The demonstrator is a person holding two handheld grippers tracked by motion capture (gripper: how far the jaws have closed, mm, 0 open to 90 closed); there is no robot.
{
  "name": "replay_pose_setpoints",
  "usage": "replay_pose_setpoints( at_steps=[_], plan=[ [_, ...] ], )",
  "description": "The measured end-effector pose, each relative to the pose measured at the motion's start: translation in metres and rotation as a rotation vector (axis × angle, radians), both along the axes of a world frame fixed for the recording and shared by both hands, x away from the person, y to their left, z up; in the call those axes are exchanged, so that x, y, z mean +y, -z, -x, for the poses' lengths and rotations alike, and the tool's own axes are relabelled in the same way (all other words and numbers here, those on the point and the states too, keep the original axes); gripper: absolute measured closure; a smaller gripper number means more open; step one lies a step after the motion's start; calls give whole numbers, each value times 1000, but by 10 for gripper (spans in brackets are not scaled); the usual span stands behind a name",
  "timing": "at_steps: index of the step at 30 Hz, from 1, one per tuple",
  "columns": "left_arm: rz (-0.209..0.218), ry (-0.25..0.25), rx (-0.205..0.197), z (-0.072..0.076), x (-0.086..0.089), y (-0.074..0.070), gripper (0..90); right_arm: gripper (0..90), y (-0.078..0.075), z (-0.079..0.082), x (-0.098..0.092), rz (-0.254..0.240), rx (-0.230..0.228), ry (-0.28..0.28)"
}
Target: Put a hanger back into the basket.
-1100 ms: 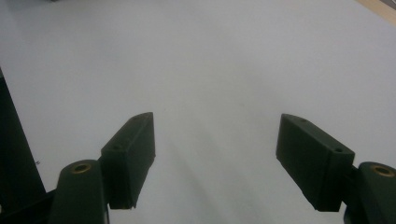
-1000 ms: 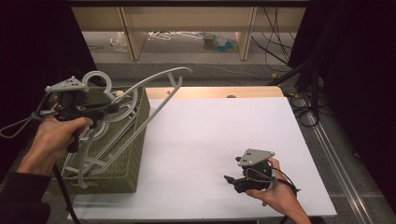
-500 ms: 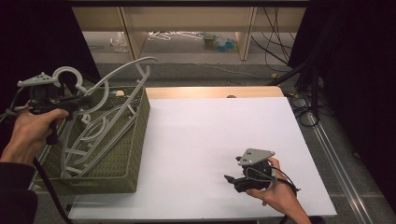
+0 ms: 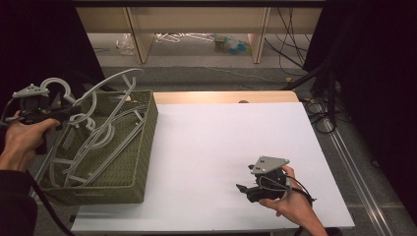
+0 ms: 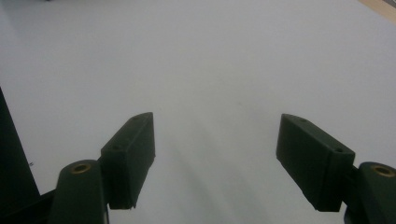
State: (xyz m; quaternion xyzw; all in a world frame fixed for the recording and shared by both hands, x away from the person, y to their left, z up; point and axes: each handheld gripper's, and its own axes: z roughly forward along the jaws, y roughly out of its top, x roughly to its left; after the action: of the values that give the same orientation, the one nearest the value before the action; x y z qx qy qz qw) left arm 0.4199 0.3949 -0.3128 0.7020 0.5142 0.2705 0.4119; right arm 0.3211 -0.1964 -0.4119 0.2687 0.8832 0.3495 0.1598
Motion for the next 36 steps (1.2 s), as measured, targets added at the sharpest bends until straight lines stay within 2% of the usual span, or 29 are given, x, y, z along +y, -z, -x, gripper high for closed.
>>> replay_pose_setpoints(
  at_steps=[3,4,5,6,7,8,9,10,14,15,16,18,21,22,24,25,26,29,31,33,34,36],
  plan=[
    [-2,-3,-13,0,4,3,802,289,-1,0,-1,-1,-4,1],
    [-30,6,-8,-1,3,5,803,289,-1,-1,-1,-1,-3,2],
    [-30,6,-8,-1,3,5,803,289,-1,-1,-1,-1,-3,2],
    [-69,17,4,-1,2,7,803,289,0,0,-1,-3,7,5],
    [-79,15,21,-3,0,12,802,289,0,0,0,-2,8,4],
    [-80,10,39,-3,-1,15,801,289,0,0,0,-2,8,4],
    [-80,10,39,-3,-1,15,801,289,0,0,-1,-1,5,0],
    [-72,6,54,-4,-2,22,801,289,0,0,-1,-1,5,0],
    [-79,6,69,-6,-3,27,801,289,0,-1,-1,1,4,0],
    [-84,12,75,-6,-2,29,801,289,0,-1,-1,2,5,-2],
    [-120,34,104,-6,0,28,801,289,0,-1,-1,2,5,-2],
    [-86,20,96,-9,-4,33,801,289,1,-1,-1,2,4,-1],
    [-90,38,108,-10,-7,38,801,289,1,-1,-1,2,5,-2],
    [-142,70,134,-11,-5,39,801,289,0,-1,-1,2,7,-2],
    [-134,69,137,-12,-7,40,801,289,0,-1,-2,1,8,-2],
    [-100,48,128,-13,-11,43,801,289,0,-1,-2,1,8,-2],
    [-140,60,163,-16,-12,46,800,289,0,-1,-2,-3,2,0],
    [-154,64,178,-19,-14,49,798,289,0,-1,-3,-3,4,3],
    [-150,60,196,-22,-17,56,797,289,0,-1,-3,-5,5,5],
    [-150,50,237,-26,-21,70,798,289,0,-2,-3,-2,0,0],
    [-150,50,237,-26,-21,70,798,289,0,-2,-3,-2,0,0],
    [-117,27,233,-26,-17,76,797,289,0,-1,-3,-5,5,4]
  ],
)
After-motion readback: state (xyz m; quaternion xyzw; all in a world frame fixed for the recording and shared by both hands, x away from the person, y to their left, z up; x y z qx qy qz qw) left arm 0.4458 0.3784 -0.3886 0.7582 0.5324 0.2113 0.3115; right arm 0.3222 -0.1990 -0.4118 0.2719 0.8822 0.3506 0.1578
